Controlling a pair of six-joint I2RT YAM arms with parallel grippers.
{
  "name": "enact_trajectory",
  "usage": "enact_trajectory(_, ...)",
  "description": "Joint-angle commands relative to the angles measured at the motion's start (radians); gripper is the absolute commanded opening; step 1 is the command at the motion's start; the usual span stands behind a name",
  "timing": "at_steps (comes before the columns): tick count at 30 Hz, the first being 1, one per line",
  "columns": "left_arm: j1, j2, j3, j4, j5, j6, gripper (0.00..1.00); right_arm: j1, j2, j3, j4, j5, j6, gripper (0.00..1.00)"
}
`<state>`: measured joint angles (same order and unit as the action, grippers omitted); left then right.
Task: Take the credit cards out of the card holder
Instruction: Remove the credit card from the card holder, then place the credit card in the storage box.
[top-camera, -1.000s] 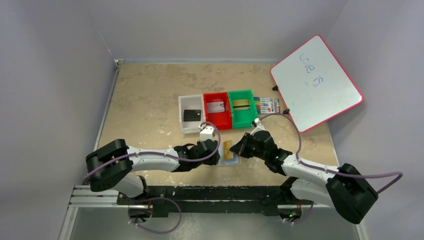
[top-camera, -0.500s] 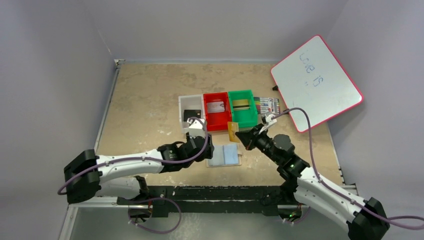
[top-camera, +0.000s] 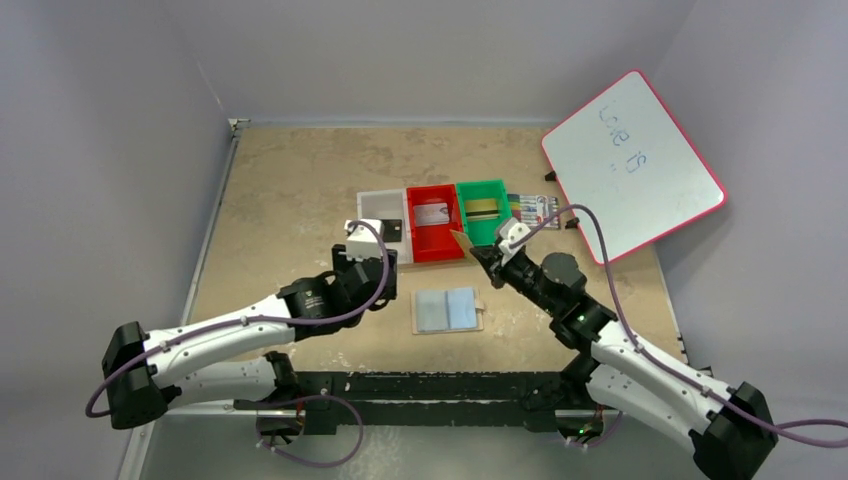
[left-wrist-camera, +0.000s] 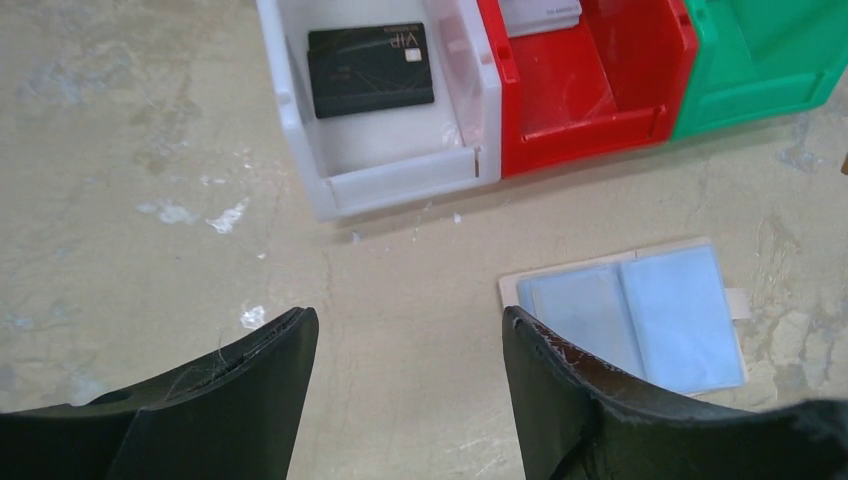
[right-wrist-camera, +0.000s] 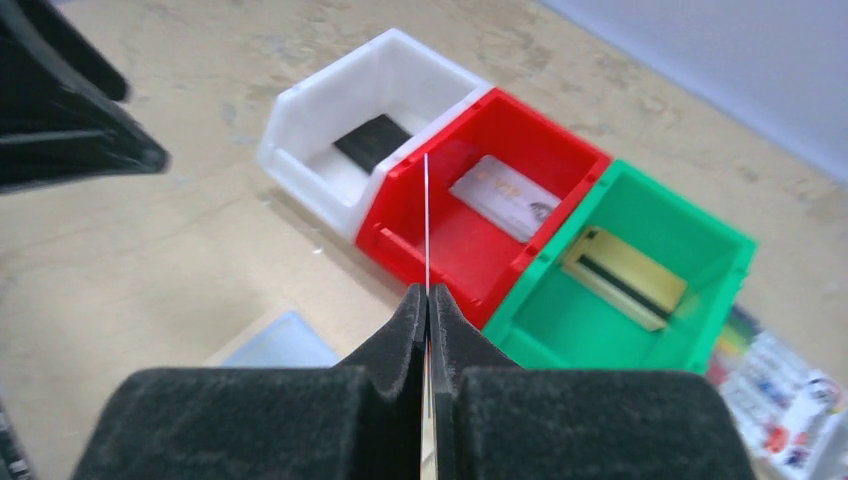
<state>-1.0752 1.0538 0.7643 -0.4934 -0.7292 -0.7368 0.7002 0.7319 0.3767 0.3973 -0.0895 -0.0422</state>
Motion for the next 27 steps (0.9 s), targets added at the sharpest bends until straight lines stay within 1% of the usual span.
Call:
enact_trajectory(1, 0.002, -0.097, 0.055, -0.058, -0.119, 0.107, 0.68, 0.002, 0.093, 0.151, -0.029, 0.144, -0.226, 0.00)
enact_trajectory(3, 0.003, -0.150, 0.036, -0.063, -0.144, 0.135, 0.69, 0.002, 0.148, 0.196, -0.088, 0.159, -0.318, 0.00)
enact_trajectory(6, 0.002, -0.203, 0.012, -0.089, -0.178, 0.149, 0.70, 0.000, 0.220, 0.233, -0.112, 0.334, -0.462, 0.00)
enact_trajectory(8, 0.001, -0.226, 0.013, -0.099, -0.178, 0.147, 0.71, -0.013, 0.271, 0.251, -0.118, 0.361, -0.537, 0.00)
enact_trajectory(11, 0.002, -0.251, 0.036, -0.119, -0.157, 0.161, 0.72, -0.075, 0.342, 0.305, -0.149, 0.297, -0.580, 0.00)
enact_trajectory(14, 0.001, -0.290, 0.038, -0.155, -0.183, 0.160, 0.72, -0.166, 0.394, 0.368, -0.184, 0.149, -0.604, 0.00)
enact_trajectory(17, 0.000, -0.337, 0.033, -0.149, -0.193, 0.162, 0.73, -0.211, 0.455, 0.420, -0.217, 0.063, -0.664, 0.00)
enact_trajectory(23, 0.001, -0.407, 0.015, -0.114, -0.231, 0.151, 0.73, -0.256, 0.600, 0.514, -0.264, -0.024, -0.754, 0.00)
enact_trajectory(27, -0.003, -0.427, 0.014, -0.129, -0.243, 0.133, 0.73, -0.273, 0.638, 0.536, -0.244, -0.043, -0.786, 0.00)
